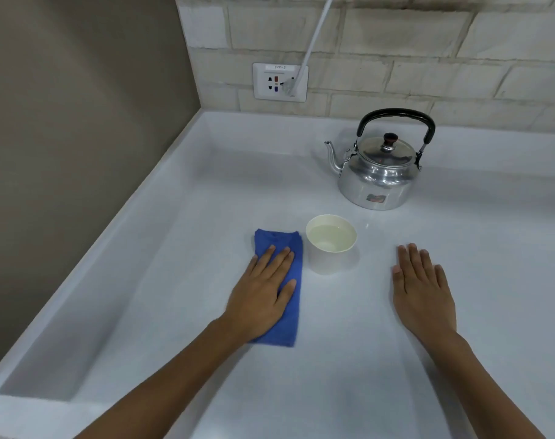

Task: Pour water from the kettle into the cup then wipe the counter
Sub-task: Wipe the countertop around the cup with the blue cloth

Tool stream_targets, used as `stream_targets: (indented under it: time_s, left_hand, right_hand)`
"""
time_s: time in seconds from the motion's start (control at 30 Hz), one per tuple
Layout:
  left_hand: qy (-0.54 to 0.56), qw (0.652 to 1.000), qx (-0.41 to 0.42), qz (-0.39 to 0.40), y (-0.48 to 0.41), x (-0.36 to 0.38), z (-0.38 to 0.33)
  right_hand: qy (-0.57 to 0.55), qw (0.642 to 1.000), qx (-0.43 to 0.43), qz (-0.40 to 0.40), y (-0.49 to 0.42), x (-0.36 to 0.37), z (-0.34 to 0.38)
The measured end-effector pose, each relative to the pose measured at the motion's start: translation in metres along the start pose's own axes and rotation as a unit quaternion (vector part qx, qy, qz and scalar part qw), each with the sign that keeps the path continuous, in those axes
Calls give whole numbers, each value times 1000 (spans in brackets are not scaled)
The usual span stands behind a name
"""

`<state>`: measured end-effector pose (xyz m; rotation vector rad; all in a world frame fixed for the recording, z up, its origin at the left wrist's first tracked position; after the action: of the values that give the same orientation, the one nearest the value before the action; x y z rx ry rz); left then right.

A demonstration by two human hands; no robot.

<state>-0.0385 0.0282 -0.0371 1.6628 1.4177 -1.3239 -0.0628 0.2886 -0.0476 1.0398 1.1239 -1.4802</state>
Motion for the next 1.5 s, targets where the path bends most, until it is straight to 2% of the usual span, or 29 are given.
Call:
stream_targets:
  time_s: [0.1,0.17,0.33,0.47,0.7,0.83,1.13,1.5]
  left_hand:
    - [-4,999,47,1,6,-9,16]
    - [-18,999,45,-2,-6,-15,36]
    - [-27,998,-61,-6,-74,-18,86]
    - [-28,996,-82,2,-123,-2,68]
    - [21,995,93,34,-111,9,40]
    - [-4,988,137,65,-126,5,46]
    - [-101,992,73,36,-190,10,64]
    - [-93,993,16,70,-238,18,76]
  right_hand:
    - [-4,1000,2,3,0,0,0]
    - [-5,1000,3,7,1,1,0]
    - [-9,1000,7,10,0,1,2]
    - [-10,1000,9,8,-1,0,3]
    - [-18,1000,-5,2,1,-3,6]
    - [-13,1000,-8,2,2,-4,8]
    - [-30,1000,6,9,2,-8,10]
    - [-35,999,15,18,1,-6,9]
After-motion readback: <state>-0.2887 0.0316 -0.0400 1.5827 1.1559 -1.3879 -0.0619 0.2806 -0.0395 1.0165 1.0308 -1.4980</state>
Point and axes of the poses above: each hand's wrist, its own y-axis away from the middle knuckle, its own x-axis out of the palm, z = x × y, the point moved 9 cm from there along -y, towards the middle knuckle, and after that the axes turned 4 degrees about -z, right-handed, at the moved point
